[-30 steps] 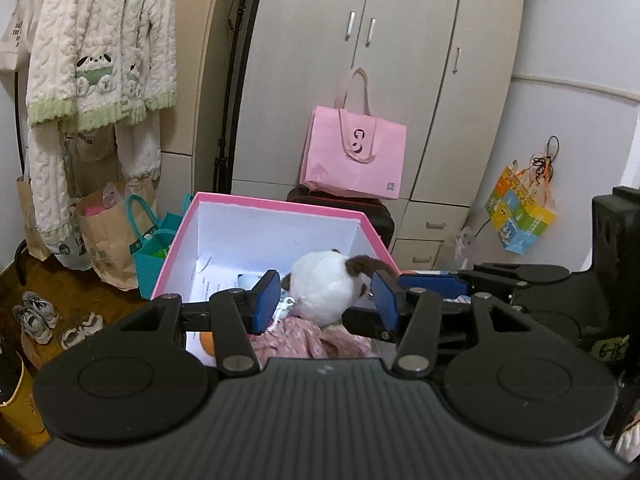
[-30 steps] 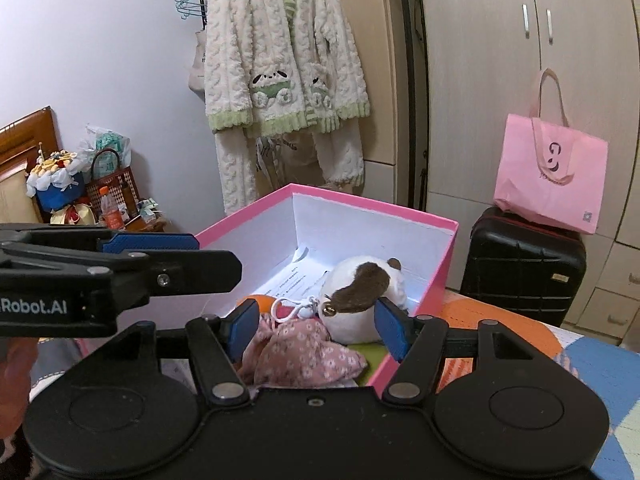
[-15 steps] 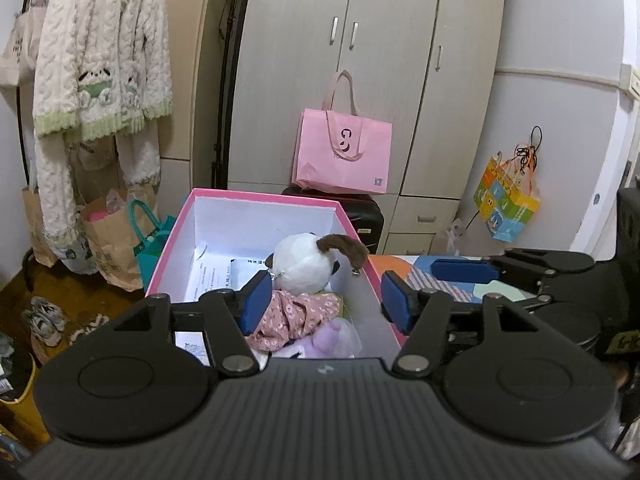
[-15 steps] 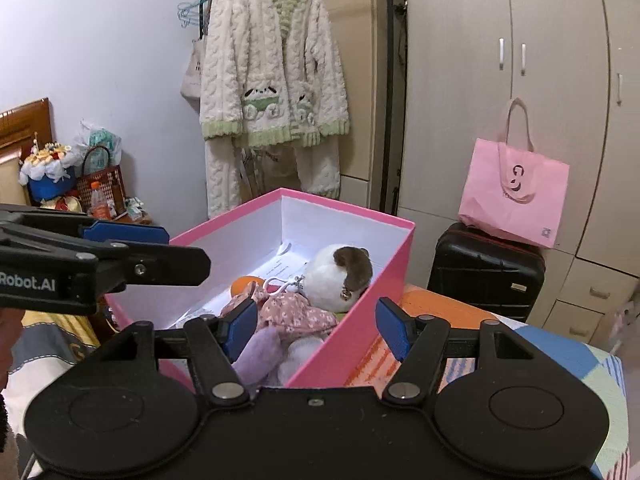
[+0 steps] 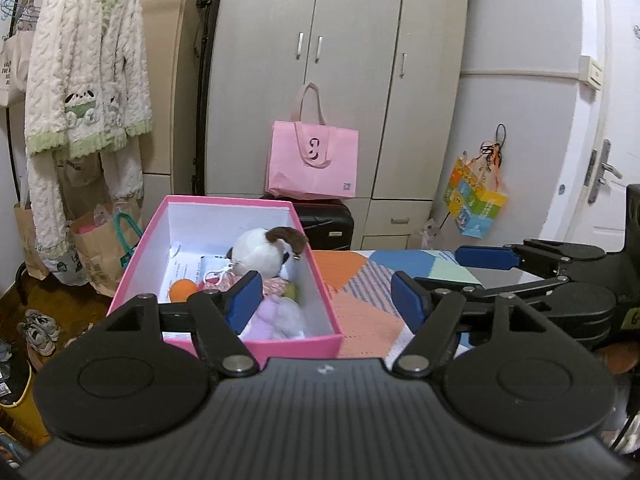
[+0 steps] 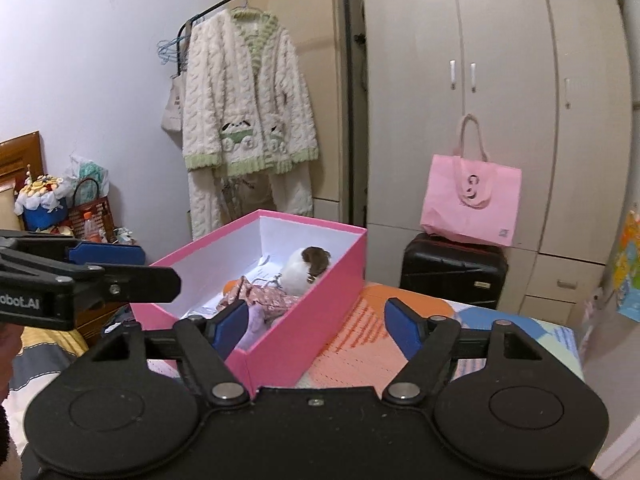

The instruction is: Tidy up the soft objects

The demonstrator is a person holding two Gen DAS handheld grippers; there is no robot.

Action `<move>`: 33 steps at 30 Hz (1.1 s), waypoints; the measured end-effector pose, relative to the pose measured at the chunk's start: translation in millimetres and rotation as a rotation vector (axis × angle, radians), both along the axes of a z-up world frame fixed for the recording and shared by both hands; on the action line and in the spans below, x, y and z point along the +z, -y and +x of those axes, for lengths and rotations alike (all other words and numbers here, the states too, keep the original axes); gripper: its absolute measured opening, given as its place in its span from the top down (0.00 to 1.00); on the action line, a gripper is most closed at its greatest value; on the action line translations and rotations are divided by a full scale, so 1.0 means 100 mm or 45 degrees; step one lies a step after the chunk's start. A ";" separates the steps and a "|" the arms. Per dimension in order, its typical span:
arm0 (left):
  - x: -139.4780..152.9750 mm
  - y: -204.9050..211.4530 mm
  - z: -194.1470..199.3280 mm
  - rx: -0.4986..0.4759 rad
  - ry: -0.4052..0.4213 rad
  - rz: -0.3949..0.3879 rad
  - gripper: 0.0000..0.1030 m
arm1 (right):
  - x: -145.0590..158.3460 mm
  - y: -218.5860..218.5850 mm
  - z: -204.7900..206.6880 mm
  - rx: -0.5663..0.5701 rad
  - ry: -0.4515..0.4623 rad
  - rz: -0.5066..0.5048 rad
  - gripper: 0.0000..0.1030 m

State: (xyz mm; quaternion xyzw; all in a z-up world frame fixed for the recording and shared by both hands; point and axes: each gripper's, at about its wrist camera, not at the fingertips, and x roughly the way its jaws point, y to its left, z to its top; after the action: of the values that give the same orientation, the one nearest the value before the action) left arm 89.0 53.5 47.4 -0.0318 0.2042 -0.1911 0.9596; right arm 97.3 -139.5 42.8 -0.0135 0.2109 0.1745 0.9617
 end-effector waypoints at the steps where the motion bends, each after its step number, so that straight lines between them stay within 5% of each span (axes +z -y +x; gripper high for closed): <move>1: 0.00 0.01 -0.04 0.003 0.006 0.004 0.29 | -0.01 0.03 -0.05 -0.009 0.002 0.007 0.21; 9: -0.08 0.05 -0.27 0.032 0.010 0.012 0.20 | -0.04 0.20 -0.33 -0.114 -0.019 0.043 0.07; 16: -0.22 0.09 -0.33 0.079 0.009 0.023 0.00 | -0.10 0.25 -0.49 -0.236 -0.035 0.007 0.02; 25: -0.35 0.25 -0.26 0.200 -0.070 0.131 0.00 | -0.14 0.23 -0.68 -0.379 -0.037 -0.034 0.00; 33: -0.37 0.36 -0.40 0.238 -0.001 0.161 0.00 | -0.14 0.26 -0.85 -0.487 -0.012 -0.025 0.00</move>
State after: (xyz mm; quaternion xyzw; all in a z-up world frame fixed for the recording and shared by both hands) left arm 48.7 17.8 10.6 0.0100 0.2125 -0.0874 0.9732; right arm 12.1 -165.3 28.5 0.0181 0.2157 -0.0134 0.9762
